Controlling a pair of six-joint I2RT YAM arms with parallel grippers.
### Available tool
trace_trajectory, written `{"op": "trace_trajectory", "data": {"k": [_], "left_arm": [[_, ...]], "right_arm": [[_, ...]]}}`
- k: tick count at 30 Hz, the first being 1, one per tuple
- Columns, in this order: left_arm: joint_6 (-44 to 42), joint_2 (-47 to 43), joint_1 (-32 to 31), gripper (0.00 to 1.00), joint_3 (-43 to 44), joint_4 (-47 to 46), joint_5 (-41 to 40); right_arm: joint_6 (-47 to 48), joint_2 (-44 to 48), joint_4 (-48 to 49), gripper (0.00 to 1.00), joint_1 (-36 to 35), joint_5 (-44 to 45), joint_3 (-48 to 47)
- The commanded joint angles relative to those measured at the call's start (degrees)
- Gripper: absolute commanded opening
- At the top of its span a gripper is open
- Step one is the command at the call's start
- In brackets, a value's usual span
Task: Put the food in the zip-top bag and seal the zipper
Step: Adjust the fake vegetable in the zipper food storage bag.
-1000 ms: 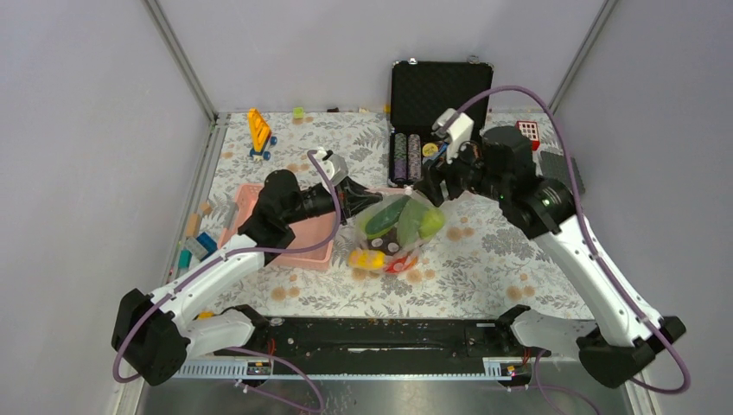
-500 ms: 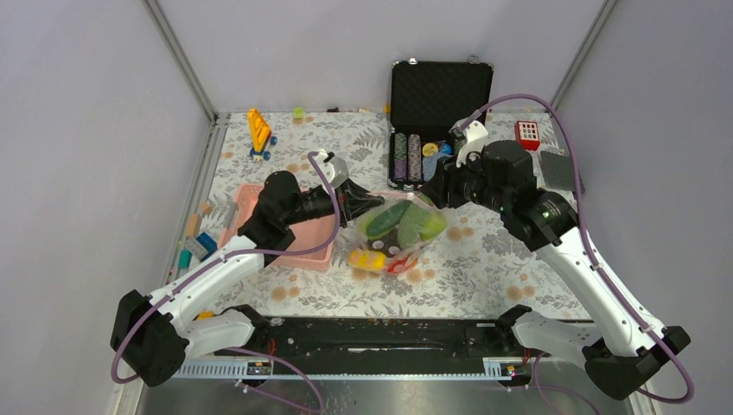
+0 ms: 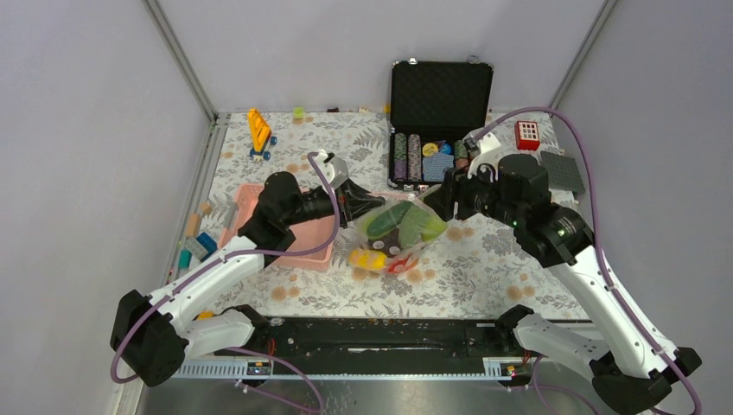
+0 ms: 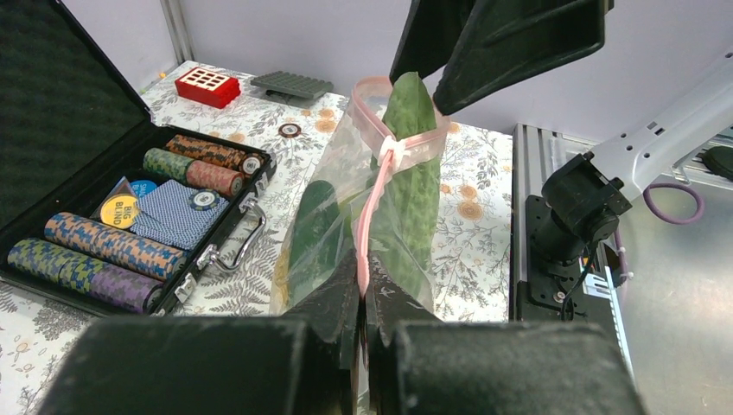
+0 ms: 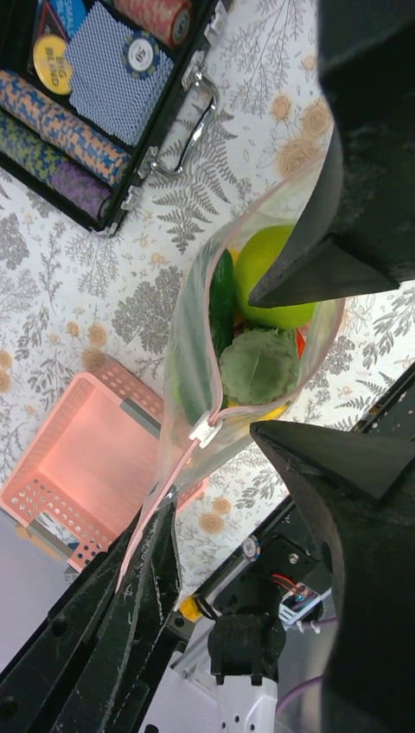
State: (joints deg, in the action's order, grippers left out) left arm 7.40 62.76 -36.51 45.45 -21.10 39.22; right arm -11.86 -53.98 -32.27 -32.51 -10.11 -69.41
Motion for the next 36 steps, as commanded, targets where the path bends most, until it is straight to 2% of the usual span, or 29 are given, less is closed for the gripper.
{"op": "trace_trajectory", "data": {"k": [1, 3, 4, 7, 13, 18, 26, 32, 36], "left_arm": [[0.3, -2.2, -0.5, 0.0, 0.3, -7.7, 0.9], [0.1, -2.5, -0.6, 0.0, 0.2, -7.7, 1.1], [0.1, -2.6, -0.6, 0.0, 0.2, -7.7, 1.1], [-0.1, -3.0, -0.7, 0.0, 0.0, -7.7, 0.8], [-0.4, -3.2, -0.8, 0.0, -0.4, -7.8, 0.0], [-0.5, -3.2, -0.8, 0.0, -1.0, -7.7, -0.3], [-0.3, -4.4, -0.8, 0.0, -2.6, -8.1, -0.9], [-0.1, -4.2, -0.8, 0.0, -2.6, -8.2, -0.8], [-0.1, -4.2, -0.9, 0.0, -2.7, -8.4, -0.8]], "right_arm": [[-2.0, -1.9, 0.7, 0.58, 0.1, -2.7, 0.3], [-2.4, -3.0, 0.6, 0.55, 0.1, -2.8, 0.0], [-2.8, -3.7, 0.4, 0.51, 0.1, -3.0, -0.2], [-3.8, -4.6, -0.4, 0.25, 0.1, -1.5, -0.6], [-7.7, -3.7, -1.6, 0.12, 0.1, 3.6, 1.4], [-13.7, -1.7, -1.7, 0.11, 2.2, 4.5, 4.2], [-26.9, 0.2, 9.5, 0.05, 10.9, -12.8, 10.7], [-31.2, 2.0, 13.5, 0.05, 11.5, -11.1, 12.6], [-31.5, -0.6, 14.4, 0.0, 11.5, -14.7, 14.4]]}}
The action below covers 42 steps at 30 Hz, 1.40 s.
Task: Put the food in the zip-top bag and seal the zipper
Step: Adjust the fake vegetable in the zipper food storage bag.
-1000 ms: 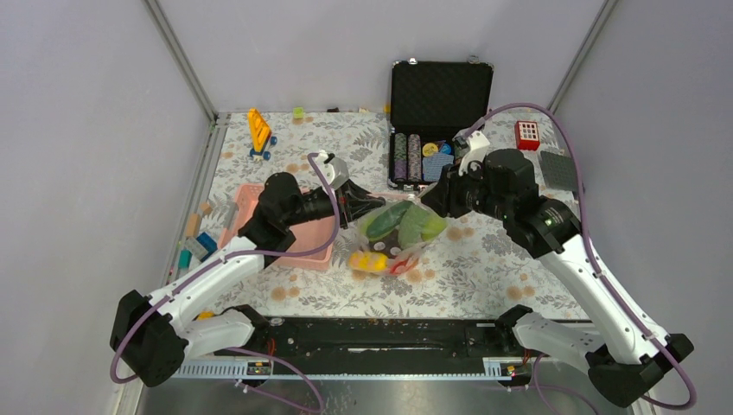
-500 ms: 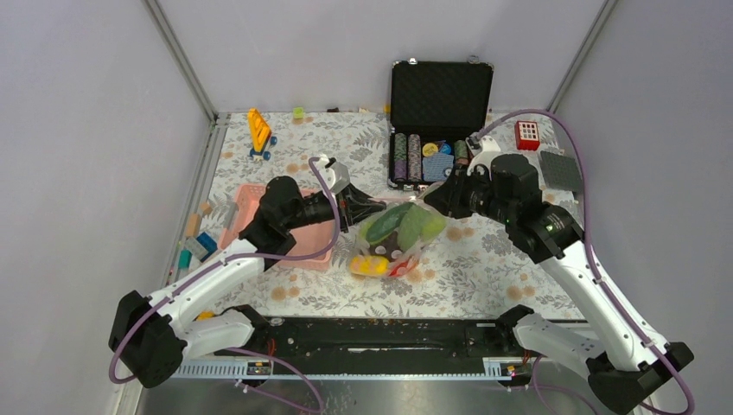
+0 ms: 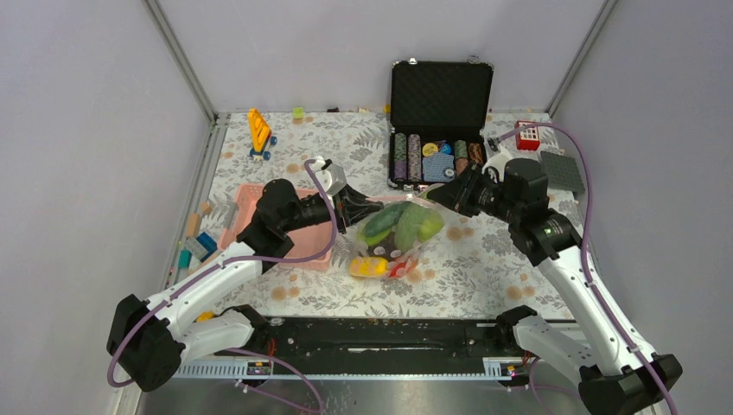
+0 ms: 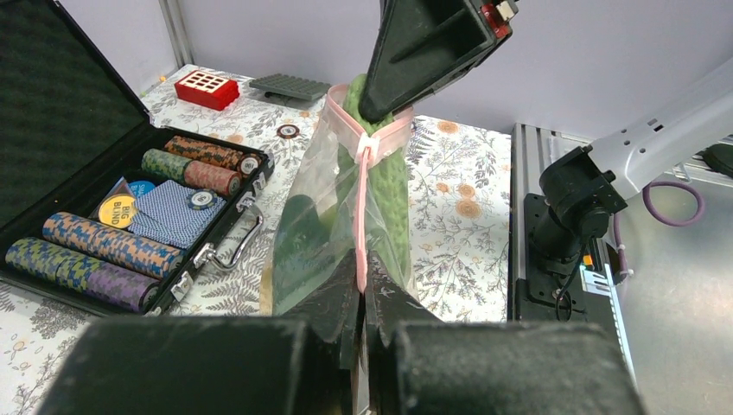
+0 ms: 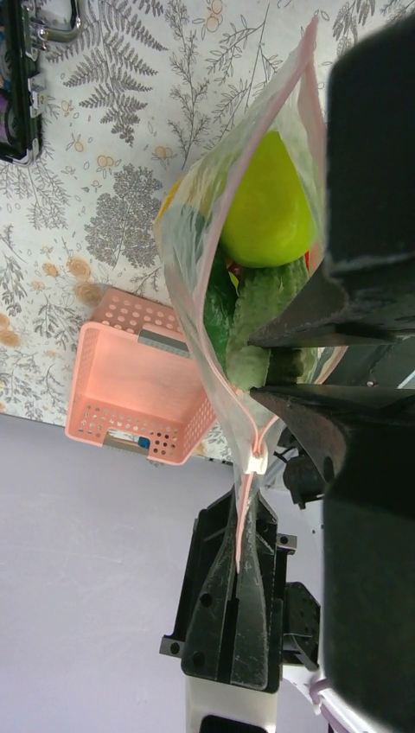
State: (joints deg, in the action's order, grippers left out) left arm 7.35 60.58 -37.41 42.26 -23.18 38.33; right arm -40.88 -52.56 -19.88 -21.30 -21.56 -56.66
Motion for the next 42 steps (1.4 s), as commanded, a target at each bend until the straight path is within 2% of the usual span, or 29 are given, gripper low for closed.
{"op": "trace_trajectory", "data": {"k": [1, 5, 9, 12, 17, 25, 27, 29, 31, 36, 42], "left_arm": [[-0.1, -2.0, 0.0, 0.0, 0.6, -6.4, 0.1], [-0.1, -1.9, 0.0, 0.0, 1.2, -6.7, 0.1], [0.1, -1.0, -0.2, 0.0, 2.3, -6.8, -0.1], [0.2, 0.1, -0.5, 0.0, 3.3, -6.7, -0.7], [1.3, 0.9, -0.6, 0.0, 4.2, -7.1, -3.8], [2.3, 0.8, -1.2, 0.0, 4.1, -8.0, -4.1], [2.1, 0.0, -1.1, 0.0, 3.7, -7.9, -4.3], [2.1, -0.8, -1.1, 0.0, 3.0, -7.9, -4.3], [2.1, -1.8, -1.2, 0.0, 2.3, -7.8, -4.5], [1.6, -4.3, -1.2, 0.0, 0.0, -7.6, -5.8], [0.8, -4.7, -1.1, 0.0, -0.2, -7.0, -6.0]], "right_arm": [[0.1, -3.3, -0.2, 0.0, 0.2, -3.2, 1.0], [11.5, -9.1, -14.1, 0.01, -3.1, 5.6, -4.9], [17.5, -14.6, -19.2, 0.01, -7.6, 5.3, -9.3], [19.8, -17.1, -19.8, 0.01, -8.6, 1.5, -10.1], [21.7, -18.0, -18.2, 0.03, -9.1, -12.5, -9.6], [21.6, -20.7, -15.9, 0.15, -10.3, -16.2, -9.8], [21.5, -19.6, -15.8, 0.22, -10.3, -13.2, -10.2], [21.9, -17.2, -16.7, 0.4, -10.3, -7.1, -10.9], [22.3, -14.3, -18.1, 0.51, -10.3, -0.6, -11.9], [23.8, -8.1, -19.1, 0.64, -10.3, 9.6, -12.5], [25.7, -3.7, -19.0, 0.71, -10.2, 14.3, -13.1]]}}
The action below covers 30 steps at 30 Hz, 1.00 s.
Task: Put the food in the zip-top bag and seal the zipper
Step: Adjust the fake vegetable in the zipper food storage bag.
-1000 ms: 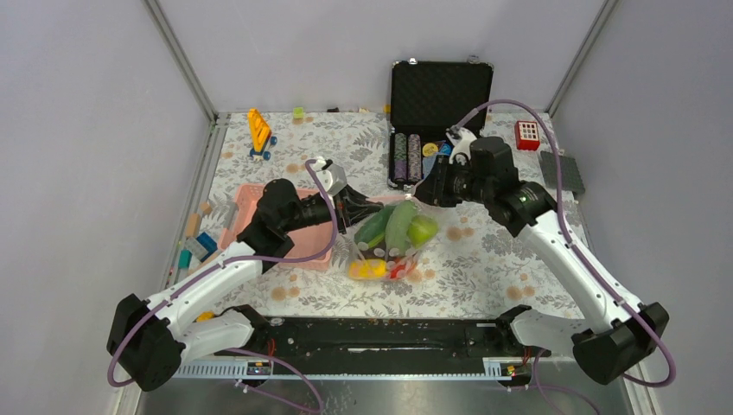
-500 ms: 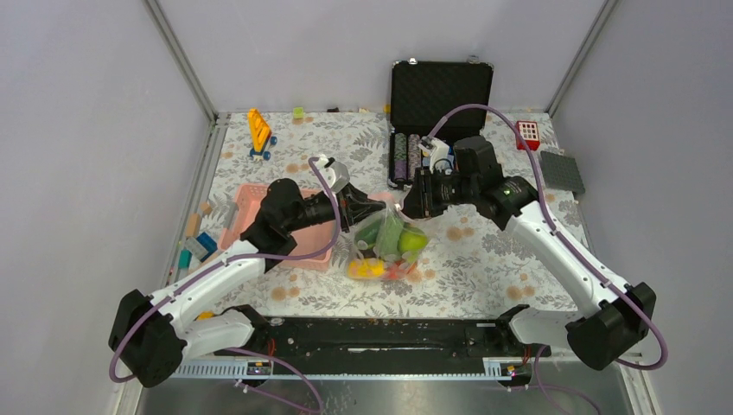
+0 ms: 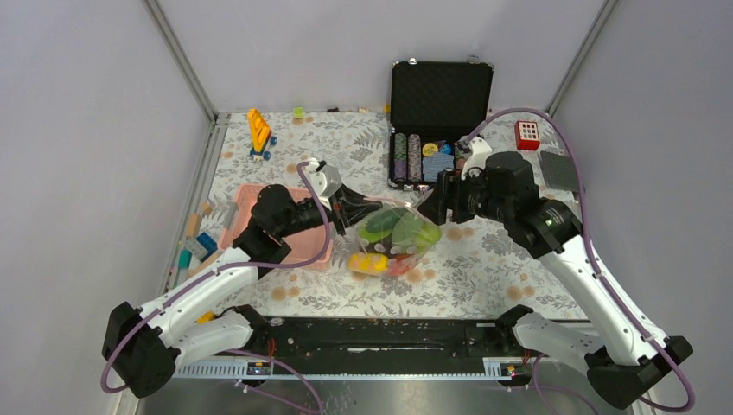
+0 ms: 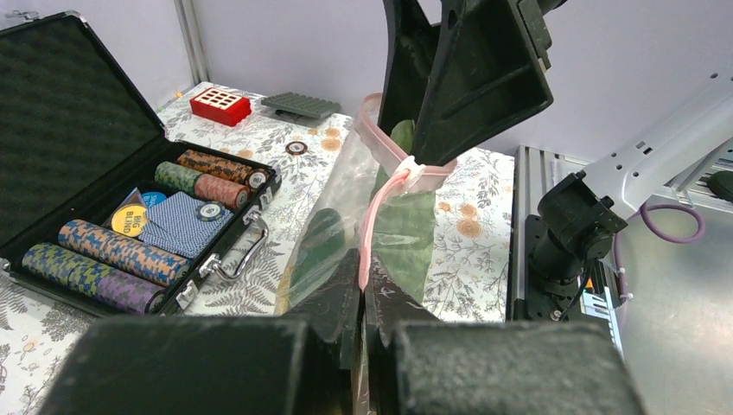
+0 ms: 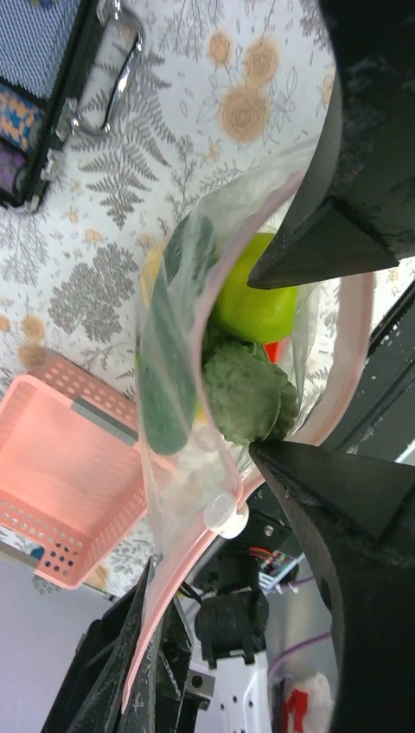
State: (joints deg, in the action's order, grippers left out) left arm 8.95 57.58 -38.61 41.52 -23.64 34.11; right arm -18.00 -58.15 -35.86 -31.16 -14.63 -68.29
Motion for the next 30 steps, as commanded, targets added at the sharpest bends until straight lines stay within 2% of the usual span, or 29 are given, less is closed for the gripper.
{"op": "trace_trajectory", "data": {"k": [1, 9, 16, 19, 22, 23, 30], "left_arm": [[-0.8, -1.5, 0.1, 0.0, 0.7, -6.5, -1.7], [-1.1, -0.5, 0.0, 0.0, 1.2, -6.7, -0.2], [-1.3, -0.4, 0.1, 0.0, 1.4, -6.9, 1.1], [-1.1, -0.2, 0.1, 0.0, 1.5, -7.3, 1.2], [-1.0, -0.1, 0.0, 0.0, 1.7, -7.4, 1.1], [-1.0, -0.1, 0.0, 0.0, 1.6, -7.5, 0.9], [0.4, 0.7, 0.0, 0.0, 1.8, -8.2, -1.3]], "right_arm": [[3.0, 2.3, -2.5, 0.72, -0.4, 7.4, -1.4], [3.0, 4.6, 5.7, 0.72, -0.4, 0.1, 0.2], [0.9, 2.7, 10.2, 0.66, -0.4, 1.3, 0.1], [0.0, 0.7, 10.1, 0.51, -0.4, -0.4, -1.0], [-0.9, -0.7, 6.9, 0.26, -0.4, -0.3, -1.8], [-0.9, -1.0, 5.9, 0.22, -0.4, -0.5, -1.7], [-2.5, 0.0, 4.4, 0.11, -0.5, -8.0, 3.8]]}}
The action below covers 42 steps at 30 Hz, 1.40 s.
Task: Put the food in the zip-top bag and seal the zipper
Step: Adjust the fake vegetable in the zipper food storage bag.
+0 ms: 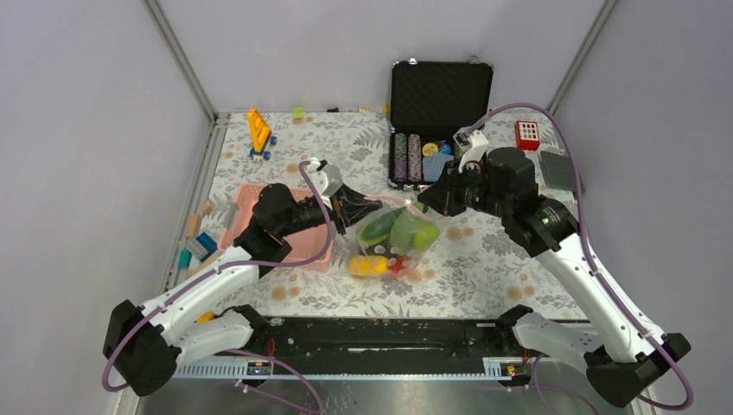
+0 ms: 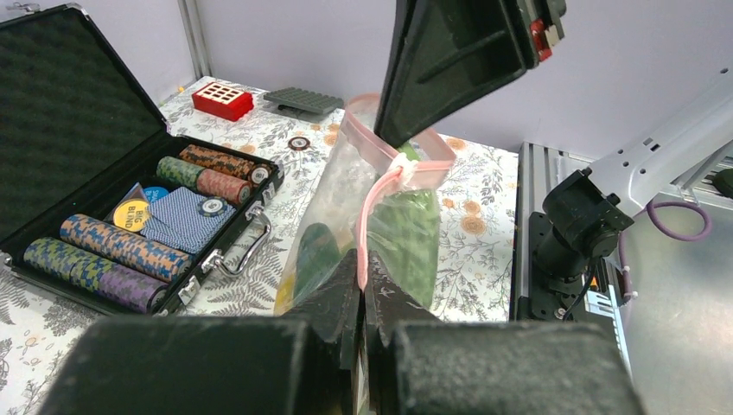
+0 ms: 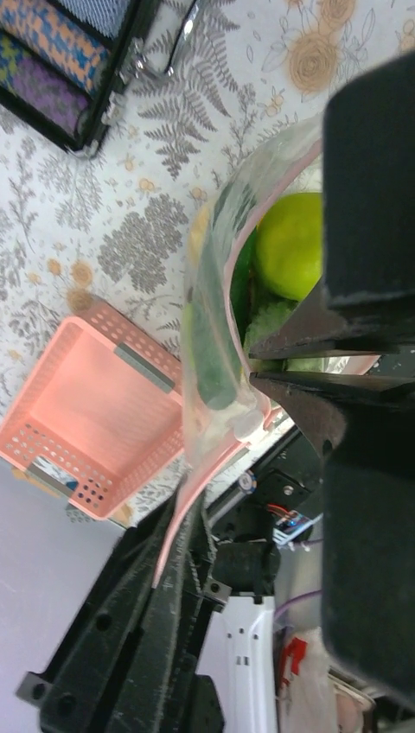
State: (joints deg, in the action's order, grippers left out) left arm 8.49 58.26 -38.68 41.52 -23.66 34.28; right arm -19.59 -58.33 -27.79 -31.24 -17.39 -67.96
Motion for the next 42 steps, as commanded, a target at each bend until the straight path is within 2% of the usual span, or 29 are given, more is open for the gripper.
{"op": "trace_trajectory", "data": {"k": [1, 8, 11, 17, 21, 24, 29, 33, 38, 42], "left_arm": [[1.1, 0.1, 0.1, 0.0, 1.8, -8.2, -1.4], [3.5, 0.4, 0.0, 0.0, 1.7, -9.1, -2.0], [4.9, 0.5, -0.1, 0.0, 1.9, -9.4, -3.1], [7.2, -0.3, -0.6, 0.0, 1.7, -10.1, -5.9], [8.8, -1.3, -0.9, 0.0, 0.9, -11.5, -7.2], [9.1, -2.9, -1.1, 0.0, 0.1, -12.4, -4.3], [8.5, -6.3, -1.5, 0.0, -1.8, -14.5, -1.9], [8.1, -6.5, -1.6, 0.0, -2.2, -14.1, -2.6], [7.8, -4.6, -1.6, 0.0, -1.4, -13.3, -4.1], [7.7, -4.0, -1.7, 0.0, -1.4, -13.4, -6.0]], "right_arm": [[-1.6, 0.1, -2.9, 0.1, -0.4, -6.3, 4.5], [-5.8, -3.7, 3.3, 0.08, -0.7, -14.5, 9.9], [-7.1, -5.4, 6.5, 0.07, -1.9, -14.7, 10.6], [-9.6, -8.1, 8.6, 0.12, -4.8, -4.6, 9.8], [-13.3, -5.9, 10.1, 0.13, -6.3, 11.9, 11.3], [-13.2, -5.2, 8.3, 0.13, -7.1, 24.5, 10.8], [-12.9, -7.5, 4.8, 0.13, -7.2, 30.1, 8.8], [-12.1, -6.8, 6.7, 0.13, -7.3, 29.0, 9.5], [-7.9, -3.3, 13.5, 0.1, -7.4, 17.2, 10.3], [-2.4, -2.4, 10.5, 0.09, -7.7, 11.6, 8.1]]}}
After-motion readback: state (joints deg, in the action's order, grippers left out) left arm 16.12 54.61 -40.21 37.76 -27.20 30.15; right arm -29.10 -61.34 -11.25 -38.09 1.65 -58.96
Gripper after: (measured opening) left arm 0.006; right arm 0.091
